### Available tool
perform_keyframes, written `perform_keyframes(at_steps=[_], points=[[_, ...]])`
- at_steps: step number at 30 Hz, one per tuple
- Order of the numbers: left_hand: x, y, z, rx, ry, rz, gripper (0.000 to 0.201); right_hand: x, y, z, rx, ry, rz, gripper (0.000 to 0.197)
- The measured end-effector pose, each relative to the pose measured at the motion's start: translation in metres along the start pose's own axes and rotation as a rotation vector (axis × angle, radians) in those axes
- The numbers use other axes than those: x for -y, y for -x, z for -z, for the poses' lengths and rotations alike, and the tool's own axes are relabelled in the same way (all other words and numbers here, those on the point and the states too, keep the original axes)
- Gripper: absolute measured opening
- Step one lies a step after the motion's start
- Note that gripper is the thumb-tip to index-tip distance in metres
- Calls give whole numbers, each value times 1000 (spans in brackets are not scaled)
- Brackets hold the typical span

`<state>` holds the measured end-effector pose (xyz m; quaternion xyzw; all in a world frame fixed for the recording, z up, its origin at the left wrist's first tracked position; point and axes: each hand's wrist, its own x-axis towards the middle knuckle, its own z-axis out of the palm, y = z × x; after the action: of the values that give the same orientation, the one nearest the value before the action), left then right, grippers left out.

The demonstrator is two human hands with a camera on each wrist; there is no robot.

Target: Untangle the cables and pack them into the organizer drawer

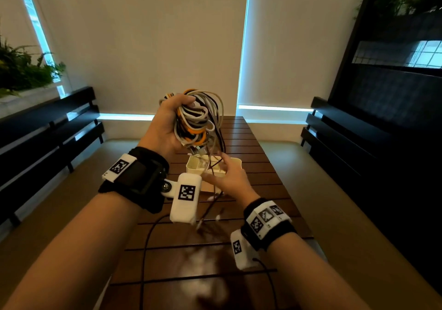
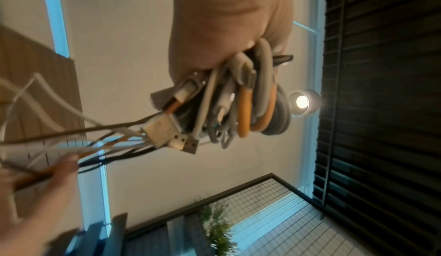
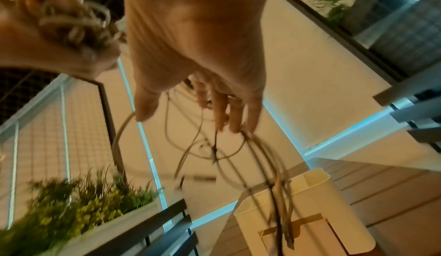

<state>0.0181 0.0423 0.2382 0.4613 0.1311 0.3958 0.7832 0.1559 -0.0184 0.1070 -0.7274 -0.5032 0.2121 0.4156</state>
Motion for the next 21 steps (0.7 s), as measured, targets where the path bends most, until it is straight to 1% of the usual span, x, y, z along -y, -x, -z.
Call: perform_keyframes(at_steps=[1,2,3,4,6,8,9,12,14,15,17,18,19,21], points=[[-1,2,-4,23,27,-4,46,-3,-3,-7,-28,71,3,103],[-2,3,-7,49,34,-10,50,-8,-5,-14,-61,123,16,110],[-3,5,-10,70,47,-17,55,-12,-8,-20,-118,135,27,108],[-3,5,-11,88,54,-17,57,-16,-11,-24,-198,98,33,101],[-5,7,-15,102,90,-7,57,-21,-14,-24,-354,-67,38,74],[-7,7,-12,85,110,-11,56,-22,-11,-16,-416,-220,45,47],[-8,7,-11,69,115,-11,54,-22,-9,-11,-414,-249,49,38],[-7,5,-5,42,141,-21,47,-26,-9,3,-358,-332,37,28],[-5,4,-3,38,124,-29,53,-28,-8,13,-285,-520,-9,26],[-5,4,-1,31,125,-29,55,-31,-8,18,-253,-633,-36,29],[-6,2,3,19,147,-27,52,-35,-4,32,-204,-847,-85,35],[-6,1,6,13,161,-26,50,-40,-2,39,-169,-937,-113,35],[-6,1,7,1,167,-23,49,-45,0,46,-114,-1012,-139,31],[-4,-1,11,-34,179,-20,48,-53,4,58,68,-1191,-120,13]])
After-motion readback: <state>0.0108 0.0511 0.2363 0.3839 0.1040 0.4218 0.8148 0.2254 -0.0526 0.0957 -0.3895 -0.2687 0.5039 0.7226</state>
